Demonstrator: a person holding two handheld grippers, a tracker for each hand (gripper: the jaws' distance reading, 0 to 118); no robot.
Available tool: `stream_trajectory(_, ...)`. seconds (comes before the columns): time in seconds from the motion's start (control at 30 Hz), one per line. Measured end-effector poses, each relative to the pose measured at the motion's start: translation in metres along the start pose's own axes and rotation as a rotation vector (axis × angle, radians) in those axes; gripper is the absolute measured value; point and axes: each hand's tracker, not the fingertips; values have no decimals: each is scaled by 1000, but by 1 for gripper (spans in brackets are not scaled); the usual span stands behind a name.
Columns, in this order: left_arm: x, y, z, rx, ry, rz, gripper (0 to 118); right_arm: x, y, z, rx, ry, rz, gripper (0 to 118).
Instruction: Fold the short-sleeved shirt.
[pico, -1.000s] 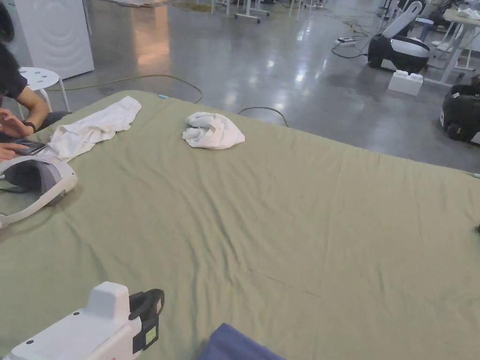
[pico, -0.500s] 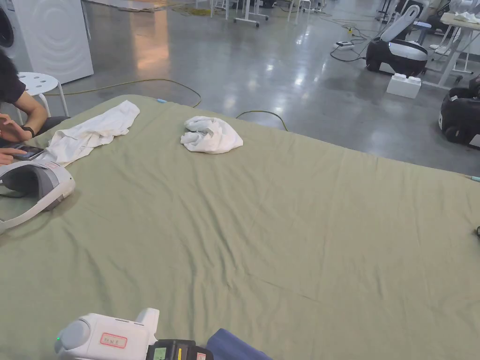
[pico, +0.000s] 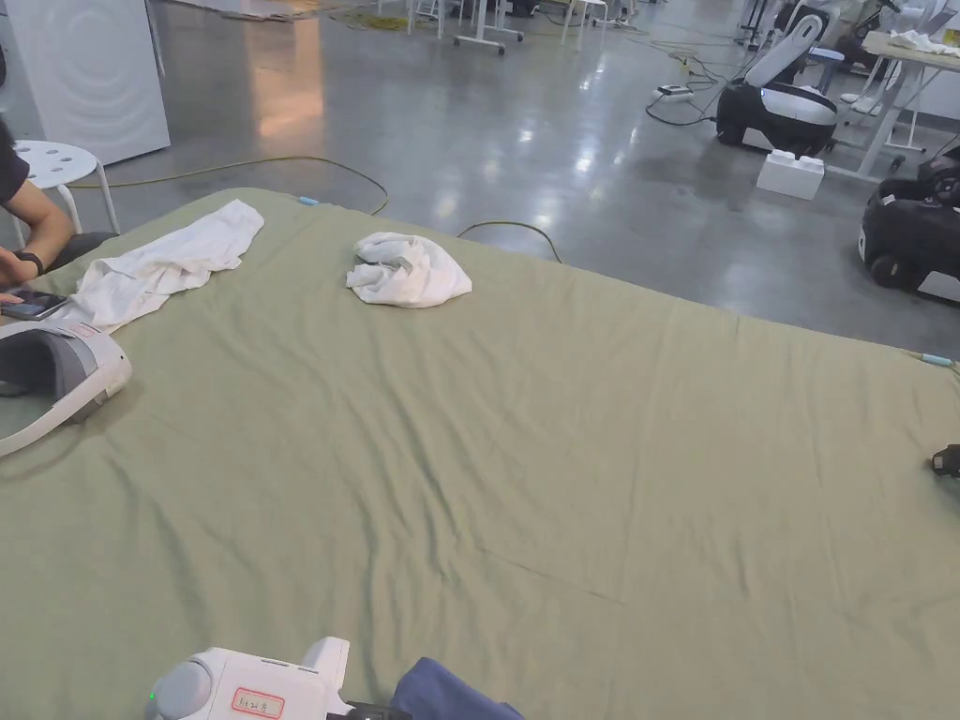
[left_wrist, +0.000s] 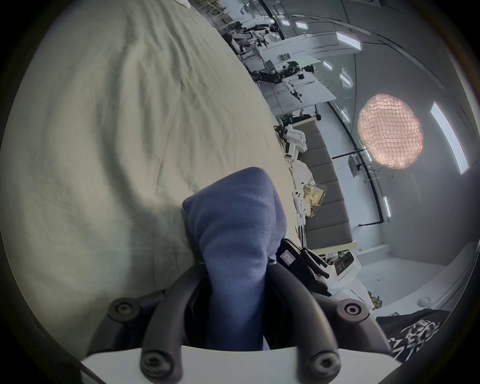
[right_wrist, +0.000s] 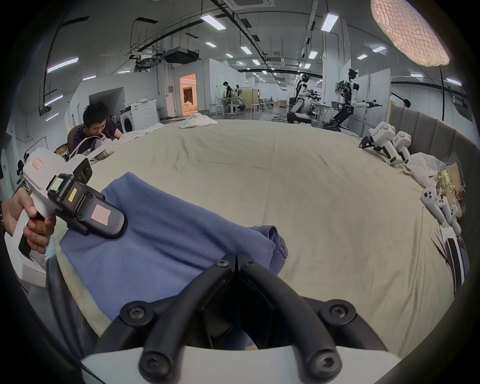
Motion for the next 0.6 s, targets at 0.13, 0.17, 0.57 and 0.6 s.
stream_trajectory(0.13, -2, 18, 22, 22, -32, -8, 19, 3, 16, 8, 14, 18, -31, 0)
stream_trajectory(0.17, 4, 21, 31, 36, -30, -31, 19, 4, 24, 11, 36, 9, -29, 0)
stream_trajectory(0.57, -13, 98, 222, 149, 294, -61, 19, 90, 132, 46, 285, -168, -14, 0)
stream_trajectory(0.6, -17, 104, 236, 155, 334, -48, 19, 97, 138, 48, 293, -183, -10, 0)
